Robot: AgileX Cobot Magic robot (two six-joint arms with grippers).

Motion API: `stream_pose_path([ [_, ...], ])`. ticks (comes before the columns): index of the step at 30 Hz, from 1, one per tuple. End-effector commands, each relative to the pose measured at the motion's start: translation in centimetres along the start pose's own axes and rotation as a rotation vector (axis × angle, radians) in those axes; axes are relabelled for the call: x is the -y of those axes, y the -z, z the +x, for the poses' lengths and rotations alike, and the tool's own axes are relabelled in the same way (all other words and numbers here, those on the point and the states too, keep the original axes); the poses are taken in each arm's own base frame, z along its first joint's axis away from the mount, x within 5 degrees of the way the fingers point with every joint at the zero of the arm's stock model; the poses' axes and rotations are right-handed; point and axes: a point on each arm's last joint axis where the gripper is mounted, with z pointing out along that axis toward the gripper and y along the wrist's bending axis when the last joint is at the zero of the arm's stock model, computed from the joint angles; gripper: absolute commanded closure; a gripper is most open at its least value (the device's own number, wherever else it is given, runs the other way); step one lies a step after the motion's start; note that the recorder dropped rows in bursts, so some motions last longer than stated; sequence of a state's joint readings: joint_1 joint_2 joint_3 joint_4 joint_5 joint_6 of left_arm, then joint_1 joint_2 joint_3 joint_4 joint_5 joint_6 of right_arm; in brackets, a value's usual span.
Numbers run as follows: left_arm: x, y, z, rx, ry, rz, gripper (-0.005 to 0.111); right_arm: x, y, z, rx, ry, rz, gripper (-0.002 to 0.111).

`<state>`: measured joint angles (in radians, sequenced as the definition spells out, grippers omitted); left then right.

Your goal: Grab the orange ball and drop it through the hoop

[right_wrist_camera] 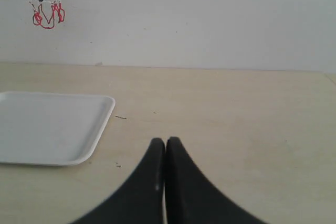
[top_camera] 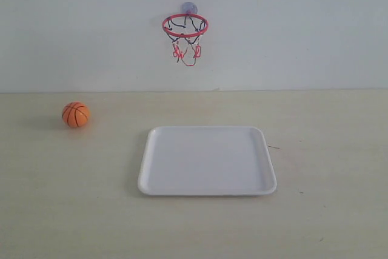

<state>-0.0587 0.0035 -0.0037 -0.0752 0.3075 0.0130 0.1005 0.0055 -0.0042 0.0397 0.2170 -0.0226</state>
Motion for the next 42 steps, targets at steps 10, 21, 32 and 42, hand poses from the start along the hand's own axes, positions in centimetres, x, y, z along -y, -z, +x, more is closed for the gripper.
stream_pose_path([
  [10, 0.0, 0.0, 0.1, 0.002, 0.008, 0.002, 0.103, 0.0, 0.0, 0.9, -0.087, -0.002, -0.002, 0.109],
  [21, 0.0, 0.0, 0.1, 0.002, 0.008, 0.002, 0.103, 0.0, 0.1, 1.2, -0.123, -0.005, -0.004, 0.109],
  [32, 0.0, 0.0, 0.1, 0.002, 0.008, 0.002, 0.103, 0.0, 0.1, 1.2, -0.121, -0.001, -0.003, 0.109],
  [42, 0.0, 0.0, 0.1, 0.002, 0.008, 0.002, 0.103, 0.0, 0.1, 1.2, -0.121, -0.001, -0.003, 0.109],
])
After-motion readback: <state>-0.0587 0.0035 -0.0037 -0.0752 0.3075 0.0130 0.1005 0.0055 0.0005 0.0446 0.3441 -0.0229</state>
